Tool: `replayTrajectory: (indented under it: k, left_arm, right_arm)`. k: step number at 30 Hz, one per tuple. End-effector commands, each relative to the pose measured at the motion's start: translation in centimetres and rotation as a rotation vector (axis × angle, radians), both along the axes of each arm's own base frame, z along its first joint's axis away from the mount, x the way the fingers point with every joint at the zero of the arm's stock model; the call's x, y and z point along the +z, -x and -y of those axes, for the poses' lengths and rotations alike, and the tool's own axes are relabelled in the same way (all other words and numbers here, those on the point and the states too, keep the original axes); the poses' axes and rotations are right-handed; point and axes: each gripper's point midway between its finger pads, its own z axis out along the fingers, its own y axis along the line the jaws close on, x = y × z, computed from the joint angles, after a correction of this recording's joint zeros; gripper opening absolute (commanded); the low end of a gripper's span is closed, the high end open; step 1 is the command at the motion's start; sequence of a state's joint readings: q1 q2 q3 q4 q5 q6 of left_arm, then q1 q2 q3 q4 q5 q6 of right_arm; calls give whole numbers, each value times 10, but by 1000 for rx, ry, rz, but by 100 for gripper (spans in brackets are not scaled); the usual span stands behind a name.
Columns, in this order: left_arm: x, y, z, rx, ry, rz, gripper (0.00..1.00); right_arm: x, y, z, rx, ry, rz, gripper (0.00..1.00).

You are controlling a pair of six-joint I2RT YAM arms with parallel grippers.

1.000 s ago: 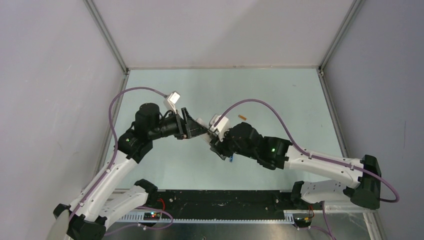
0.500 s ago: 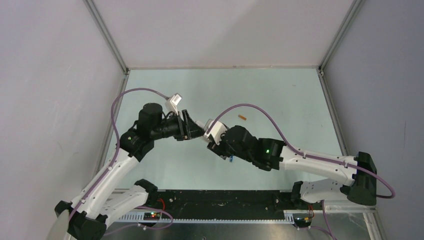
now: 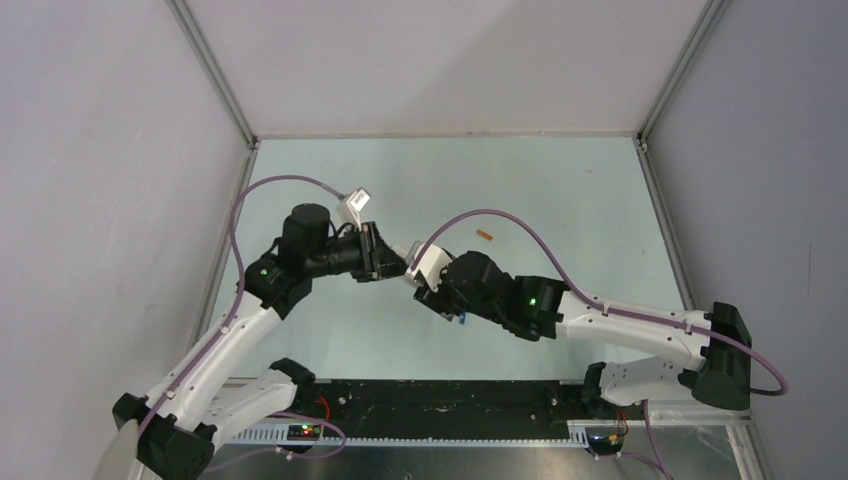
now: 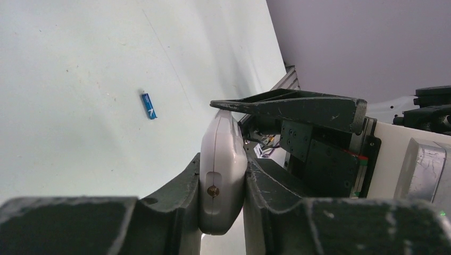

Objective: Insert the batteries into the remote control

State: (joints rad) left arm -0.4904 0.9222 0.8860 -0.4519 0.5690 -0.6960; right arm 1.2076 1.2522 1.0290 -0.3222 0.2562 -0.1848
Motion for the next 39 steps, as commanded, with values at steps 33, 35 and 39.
replayTrajectory:
  k: [33,35,39]
  left_arm:
    - [21,-4,-4,25,14,62,47]
    - [22,-4,-4,23,15,63,46]
    - [21,-2,-2,8,20,56,45]
  right_arm:
    - [20,6,4,41,-99,6,31]
    - [21,6,5,42,-106,5,31]
    - [22,6,4,49,-112,10,31]
